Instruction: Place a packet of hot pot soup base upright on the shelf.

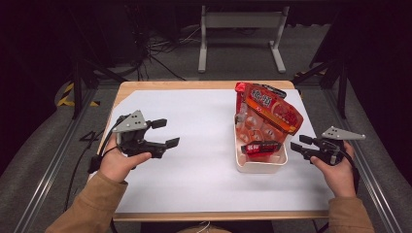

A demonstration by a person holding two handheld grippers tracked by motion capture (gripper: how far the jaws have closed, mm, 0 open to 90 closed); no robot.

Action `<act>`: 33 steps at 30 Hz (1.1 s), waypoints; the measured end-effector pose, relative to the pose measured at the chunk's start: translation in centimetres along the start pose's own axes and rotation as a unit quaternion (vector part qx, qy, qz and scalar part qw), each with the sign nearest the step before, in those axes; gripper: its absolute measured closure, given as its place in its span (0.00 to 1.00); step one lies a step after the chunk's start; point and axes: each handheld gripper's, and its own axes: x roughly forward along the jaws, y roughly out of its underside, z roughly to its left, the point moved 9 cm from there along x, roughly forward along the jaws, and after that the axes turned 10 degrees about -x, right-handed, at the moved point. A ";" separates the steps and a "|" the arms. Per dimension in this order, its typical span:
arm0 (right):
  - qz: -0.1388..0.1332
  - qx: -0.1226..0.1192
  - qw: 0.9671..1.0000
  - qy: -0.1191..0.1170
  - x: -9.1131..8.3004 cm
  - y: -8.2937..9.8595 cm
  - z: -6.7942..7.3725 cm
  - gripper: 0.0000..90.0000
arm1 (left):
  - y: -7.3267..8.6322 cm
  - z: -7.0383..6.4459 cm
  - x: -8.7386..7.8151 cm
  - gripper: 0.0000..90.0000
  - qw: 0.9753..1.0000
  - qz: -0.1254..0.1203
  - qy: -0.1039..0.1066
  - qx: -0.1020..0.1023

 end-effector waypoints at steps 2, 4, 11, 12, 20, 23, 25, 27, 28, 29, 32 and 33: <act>-0.001 -0.002 1.000 0.000 0.0 0.0 0.0 0.49 | 1.0 1.0 -0.4 0.25 1.000 0.004 -0.015 -0.004; -0.001 -0.002 1.000 0.000 0.0 0.0 0.1 0.49 | 1.3 1.4 -0.5 0.26 1.000 0.005 -0.021 0.000; -0.001 -0.002 1.000 0.001 0.1 0.1 0.0 0.48 | 3.8 3.1 -1.5 0.29 0.999 0.007 -0.044 0.000; -0.001 -0.003 1.000 0.002 0.1 0.1 0.0 0.48 | 4.0 3.4 -1.8 0.29 0.999 0.001 -0.045 -0.005; 0.000 -0.005 1.000 0.001 0.1 0.2 0.0 0.47 | 6.0 5.3 -2.8 0.29 0.998 0.016 -0.059 -0.030; 0.001 -0.005 1.000 0.002 0.2 0.2 0.1 0.47 | 7.1 6.5 -3.0 0.30 0.996 0.016 -0.064 -0.062; 0.002 -0.006 1.000 0.002 0.2 0.3 0.1 0.47 | 7.4 7.4 -3.2 0.32 0.994 -0.001 -0.068 -0.085; 0.004 -0.005 1.000 0.001 0.2 0.4 0.2 0.47 | 7.6 7.8 -3.4 0.33 0.993 -0.010 -0.071 -0.098; 0.005 -0.005 1.000 0.002 0.3 0.5 0.2 0.47 | 7.8 7.9 -3.4 0.33 0.992 -0.011 -0.074 -0.103; 0.005 -0.005 1.000 0.002 0.3 0.5 0.2 0.47 | 7.9 8.2 -3.3 0.33 0.992 -0.009 -0.079 -0.101; 0.004 -0.004 1.000 0.004 0.2 0.6 0.1 0.46 | 8.4 8.5 -3.2 0.32 0.991 0.001 -0.090 -0.102; 0.004 -0.004 1.000 0.004 0.2 0.6 0.1 0.46 | 8.6 8.6 -3.1 0.32 0.991 0.003 -0.091 -0.103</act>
